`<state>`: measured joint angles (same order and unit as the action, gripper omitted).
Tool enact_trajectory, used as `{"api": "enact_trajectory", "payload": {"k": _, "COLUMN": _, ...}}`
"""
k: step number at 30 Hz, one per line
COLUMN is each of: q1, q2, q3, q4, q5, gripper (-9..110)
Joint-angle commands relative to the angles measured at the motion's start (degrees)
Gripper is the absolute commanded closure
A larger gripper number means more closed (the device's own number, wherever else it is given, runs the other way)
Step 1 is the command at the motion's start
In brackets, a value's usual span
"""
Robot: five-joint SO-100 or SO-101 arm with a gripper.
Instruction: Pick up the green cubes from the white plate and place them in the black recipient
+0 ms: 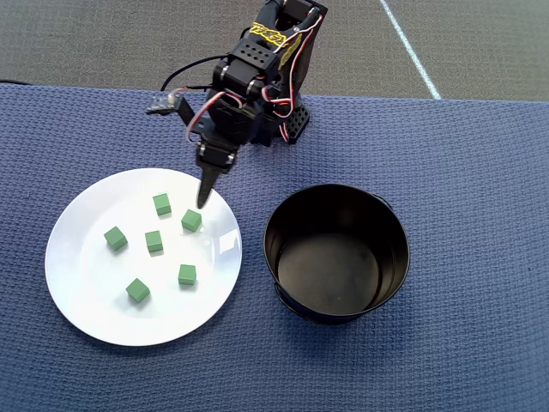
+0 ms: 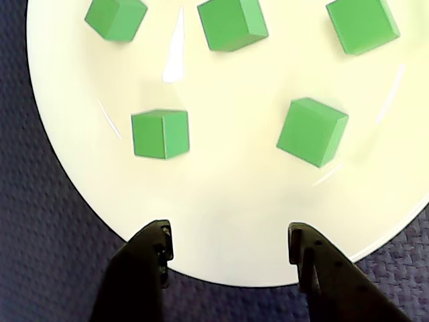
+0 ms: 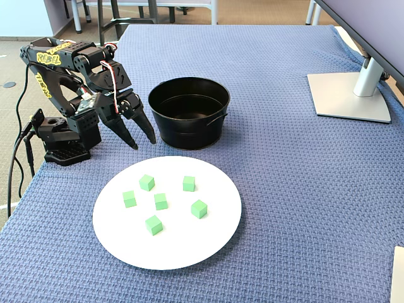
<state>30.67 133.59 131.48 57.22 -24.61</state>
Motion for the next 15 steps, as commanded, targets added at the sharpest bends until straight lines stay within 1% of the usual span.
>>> {"api": "enact_trajectory", "payload": {"k": 1, "q1": 3.34, "q2": -4.22, "q3": -5.80, "q4": -0.88, "q5": 4.83, "gripper": 88}}
{"api": "enact_trajectory", "payload": {"k": 6, "q1": 6.94, "q2": -12.39, "q3": -5.10, "q4": -2.11, "q5": 9.14, "gripper": 86}}
{"api": "enact_trajectory", "payload": {"k": 9, "q1": 8.44, "q2": -16.79, "q3": -6.59, "q4": -4.04, "q5": 12.66, "gripper": 82}}
{"api": "enact_trajectory", "payload": {"k": 15, "q1": 7.29, "q2": -21.27, "q3": -7.73, "q4": -5.27, "q5": 14.33, "gripper": 79}}
